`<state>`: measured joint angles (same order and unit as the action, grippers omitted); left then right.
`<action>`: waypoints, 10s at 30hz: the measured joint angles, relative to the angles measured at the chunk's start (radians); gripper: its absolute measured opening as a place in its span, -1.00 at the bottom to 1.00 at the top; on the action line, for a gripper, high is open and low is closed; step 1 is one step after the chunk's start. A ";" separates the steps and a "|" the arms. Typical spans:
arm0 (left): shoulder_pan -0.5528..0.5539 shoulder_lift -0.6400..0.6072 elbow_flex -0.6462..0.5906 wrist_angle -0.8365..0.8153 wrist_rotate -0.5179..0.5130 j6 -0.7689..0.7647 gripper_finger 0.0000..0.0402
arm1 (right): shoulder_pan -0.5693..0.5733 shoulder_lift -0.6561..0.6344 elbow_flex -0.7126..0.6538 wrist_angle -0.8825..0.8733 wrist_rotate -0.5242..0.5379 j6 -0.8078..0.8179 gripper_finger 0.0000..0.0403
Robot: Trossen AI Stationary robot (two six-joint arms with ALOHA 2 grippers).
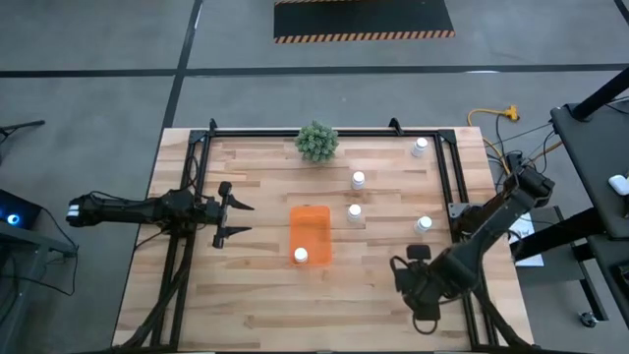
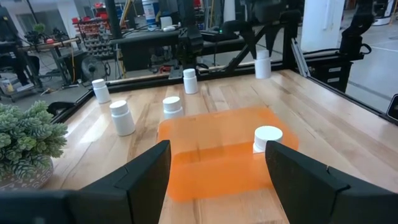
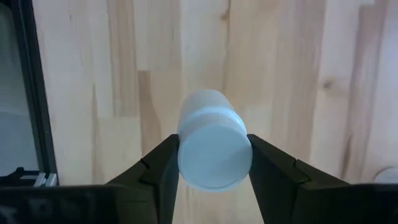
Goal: Pick and place pill bottles into a basket
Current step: Put the white pill bottle into the orange bin
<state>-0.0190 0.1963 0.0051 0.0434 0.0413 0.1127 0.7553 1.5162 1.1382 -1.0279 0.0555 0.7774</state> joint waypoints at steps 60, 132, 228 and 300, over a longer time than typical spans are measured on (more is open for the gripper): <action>0.000 0.000 0.000 0.000 0.000 0.000 0.22 | -0.542 0.592 0.904 -0.248 -0.026 -0.951 -0.25; 0.000 0.000 0.000 0.000 0.000 0.000 0.22 | -0.602 0.645 0.686 0.023 -0.139 -1.352 -0.25; 0.000 -0.001 0.000 0.000 0.000 0.000 0.22 | -0.588 0.455 0.674 -0.221 -0.119 -0.728 -0.07; 0.000 0.000 0.000 0.000 0.000 0.000 0.22 | -0.724 -0.356 -0.206 -0.382 -0.042 0.398 0.32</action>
<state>-0.0189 0.1959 0.0051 0.0433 0.0410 0.1127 0.0317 1.1598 0.9325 -1.4097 0.0138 1.1751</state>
